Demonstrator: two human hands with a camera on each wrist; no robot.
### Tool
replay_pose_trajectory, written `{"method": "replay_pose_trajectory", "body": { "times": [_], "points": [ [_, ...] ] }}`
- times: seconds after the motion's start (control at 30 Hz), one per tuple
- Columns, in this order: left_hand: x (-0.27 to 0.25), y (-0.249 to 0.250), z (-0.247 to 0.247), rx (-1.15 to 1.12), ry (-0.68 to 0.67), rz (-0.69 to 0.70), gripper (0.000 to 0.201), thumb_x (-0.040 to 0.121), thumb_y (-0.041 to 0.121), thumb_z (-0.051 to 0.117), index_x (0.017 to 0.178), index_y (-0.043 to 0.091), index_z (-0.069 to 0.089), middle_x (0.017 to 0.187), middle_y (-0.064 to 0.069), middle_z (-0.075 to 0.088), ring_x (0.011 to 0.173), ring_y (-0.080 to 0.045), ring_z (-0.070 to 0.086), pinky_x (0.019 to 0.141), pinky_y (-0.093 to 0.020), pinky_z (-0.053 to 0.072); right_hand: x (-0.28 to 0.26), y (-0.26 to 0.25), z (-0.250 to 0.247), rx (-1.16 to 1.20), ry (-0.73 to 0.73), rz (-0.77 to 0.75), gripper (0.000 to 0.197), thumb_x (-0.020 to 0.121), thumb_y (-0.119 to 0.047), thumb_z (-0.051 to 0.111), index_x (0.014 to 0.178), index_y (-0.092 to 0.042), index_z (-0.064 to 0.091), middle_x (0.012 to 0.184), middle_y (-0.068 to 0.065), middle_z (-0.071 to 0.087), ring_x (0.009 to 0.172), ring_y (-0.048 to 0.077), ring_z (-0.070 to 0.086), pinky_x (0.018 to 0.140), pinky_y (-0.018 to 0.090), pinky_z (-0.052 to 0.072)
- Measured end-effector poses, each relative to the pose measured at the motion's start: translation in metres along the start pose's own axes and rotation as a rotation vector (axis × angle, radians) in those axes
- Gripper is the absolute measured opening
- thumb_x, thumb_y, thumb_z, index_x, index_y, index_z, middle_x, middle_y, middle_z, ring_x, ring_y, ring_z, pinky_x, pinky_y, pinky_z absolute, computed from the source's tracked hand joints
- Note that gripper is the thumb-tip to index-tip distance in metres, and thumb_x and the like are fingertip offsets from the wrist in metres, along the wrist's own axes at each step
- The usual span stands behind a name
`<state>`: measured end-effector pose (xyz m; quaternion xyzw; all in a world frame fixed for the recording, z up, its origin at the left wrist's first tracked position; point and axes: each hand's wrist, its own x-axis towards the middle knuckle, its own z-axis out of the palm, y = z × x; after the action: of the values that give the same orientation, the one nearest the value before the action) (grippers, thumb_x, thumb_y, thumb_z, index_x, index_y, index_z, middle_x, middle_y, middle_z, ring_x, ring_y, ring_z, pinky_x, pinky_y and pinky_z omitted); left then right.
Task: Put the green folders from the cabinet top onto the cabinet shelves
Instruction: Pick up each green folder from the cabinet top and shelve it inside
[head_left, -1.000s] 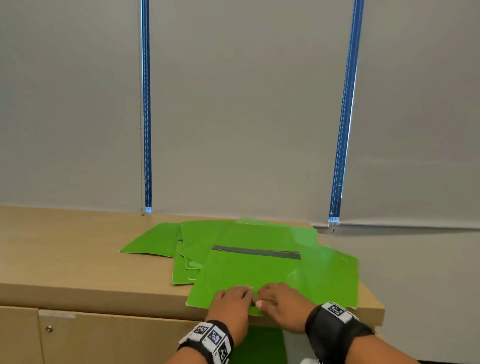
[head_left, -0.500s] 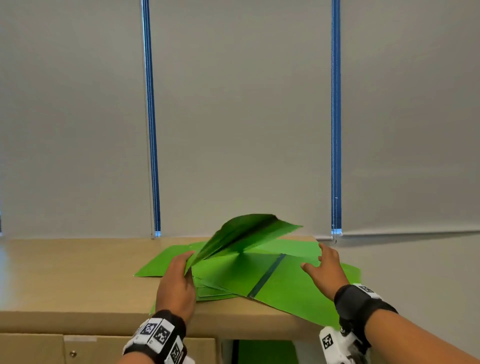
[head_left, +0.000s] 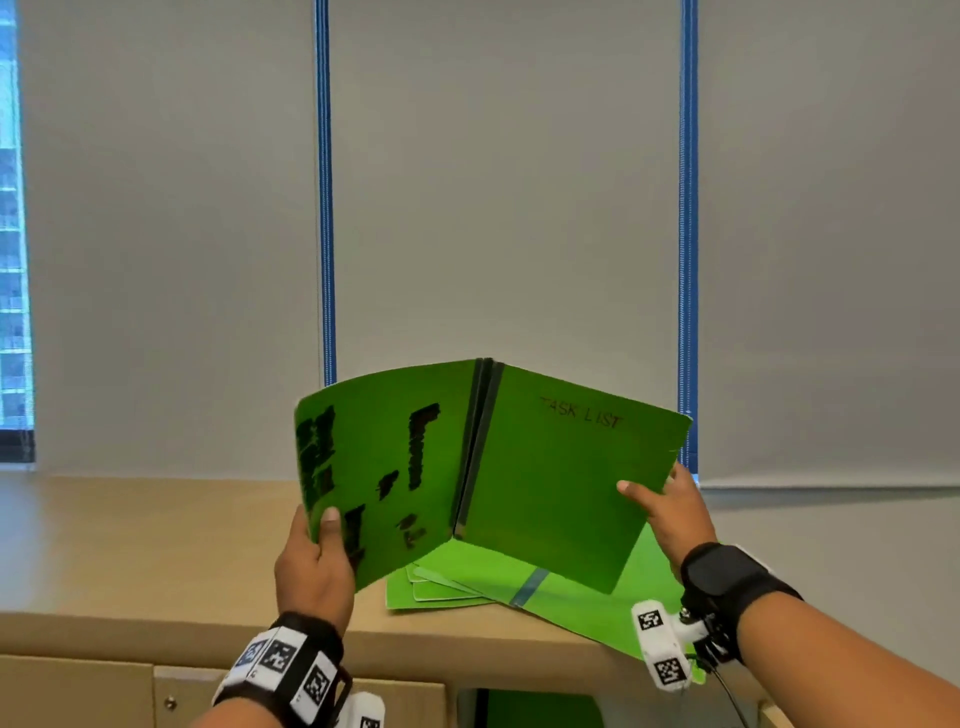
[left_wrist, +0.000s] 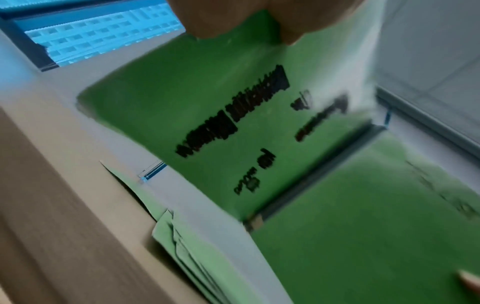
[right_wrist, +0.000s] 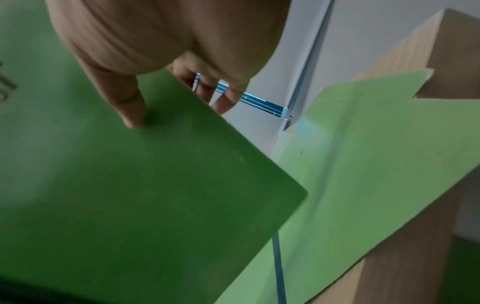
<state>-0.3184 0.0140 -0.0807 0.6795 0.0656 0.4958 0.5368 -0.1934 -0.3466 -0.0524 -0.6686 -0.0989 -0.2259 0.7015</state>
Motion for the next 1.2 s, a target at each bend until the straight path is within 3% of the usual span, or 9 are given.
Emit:
{"method": "replay_pose_trajectory", "body": {
  "times": [0.27,0.37,0.47,0.63,0.73,0.9,1.03,1.13,1.2],
  "points": [
    [-0.053,0.014,0.051,0.334,-0.449,0.465,0.082,0.084,-0.009,0.045,0.149,0.037,0.024,0.153,0.015,0.024,0.142,-0.005,0.022,0.118,-0.033,0.021,-0.076,-0.035,0.061,0.264,-0.435,0.283,0.026,0.096,-0.024,0.052,0.116,-0.011,0.063,0.116,0.013,0.070,0.107,0.029,0.066,0.096,0.055,0.050],
    [-0.072,0.011,0.070,0.544,-0.571,0.607,0.082,0.093,0.021,0.040,0.146,0.046,-0.018,0.159,0.015,-0.009,0.147,-0.007,-0.011,0.122,-0.044,0.006,-0.094,-0.042,0.074,0.468,-0.568,0.347,0.038,0.101,-0.031,0.035,0.124,-0.014,0.060,0.123,0.011,0.066,0.109,0.032,0.063,0.089,0.052,0.054],
    [-0.082,0.005,0.073,0.626,-0.602,0.629,0.073,0.094,0.064,0.024,0.150,0.036,-0.014,0.162,0.006,-0.010,0.148,-0.016,-0.012,0.120,-0.050,0.001,-0.104,-0.038,0.079,0.548,-0.603,0.434,0.046,0.098,-0.038,0.034,0.131,-0.014,0.056,0.130,0.013,0.062,0.100,0.028,0.065,0.077,0.045,0.055],
    [-0.094,-0.013,0.067,0.845,-0.596,0.733,0.110,0.056,-0.001,0.058,0.154,0.018,0.012,0.162,-0.004,0.010,0.146,-0.030,0.015,0.111,-0.060,0.023,-0.106,-0.022,0.067,0.607,-0.614,0.475,0.065,0.093,-0.058,0.032,0.135,-0.014,0.053,0.134,0.014,0.059,0.126,0.036,0.053,0.105,0.057,0.040],
    [-0.104,-0.016,0.069,0.877,-0.612,0.589,0.114,0.048,-0.005,0.056,0.153,0.018,0.018,0.159,-0.005,0.016,0.143,-0.032,0.027,0.112,-0.056,0.028,-0.114,-0.018,0.063,0.591,-0.748,0.436,0.084,0.079,-0.075,0.035,0.141,-0.019,0.046,0.142,0.011,0.051,0.135,0.030,0.045,0.112,0.058,0.030],
    [-0.122,-0.008,0.075,0.674,-0.770,0.473,0.084,0.094,0.031,0.039,0.144,0.036,-0.028,0.150,0.016,-0.029,0.146,-0.011,-0.014,0.117,-0.035,-0.005,-0.128,-0.004,0.069,0.282,-0.493,0.295,0.038,0.077,-0.021,0.075,0.096,-0.006,0.047,0.104,0.013,0.058,0.108,0.023,0.059,0.098,0.056,0.047],
    [-0.111,-0.002,0.064,0.038,-0.567,0.037,0.066,0.086,0.073,0.028,0.143,0.040,0.030,0.154,0.007,0.023,0.137,-0.009,0.030,0.113,-0.037,0.027,-0.127,-0.014,0.053,0.095,-0.294,0.059,0.027,0.086,-0.009,0.062,0.065,-0.018,0.047,0.058,-0.005,0.057,0.058,-0.001,0.056,0.071,0.020,0.049],
    [-0.071,0.000,0.053,-0.600,-0.253,-0.599,0.049,0.097,0.055,0.031,0.122,0.019,0.054,0.124,-0.014,0.059,0.101,-0.031,0.062,0.088,-0.043,0.049,-0.120,-0.024,0.035,-0.182,-0.391,-0.241,0.051,0.088,0.013,0.050,0.092,-0.031,0.075,0.102,-0.024,0.071,0.102,-0.012,0.060,0.096,0.017,0.044],
    [-0.053,0.000,0.041,-0.754,-0.249,-0.712,0.048,0.096,0.053,0.031,0.106,0.018,0.061,0.105,-0.013,0.066,0.088,-0.033,0.066,0.077,-0.044,0.054,-0.113,-0.006,0.026,-0.384,-0.470,-0.417,0.082,0.073,0.027,0.043,0.110,-0.042,0.070,0.133,-0.025,0.055,0.135,-0.006,0.036,0.115,0.016,0.024]
  ]
}}
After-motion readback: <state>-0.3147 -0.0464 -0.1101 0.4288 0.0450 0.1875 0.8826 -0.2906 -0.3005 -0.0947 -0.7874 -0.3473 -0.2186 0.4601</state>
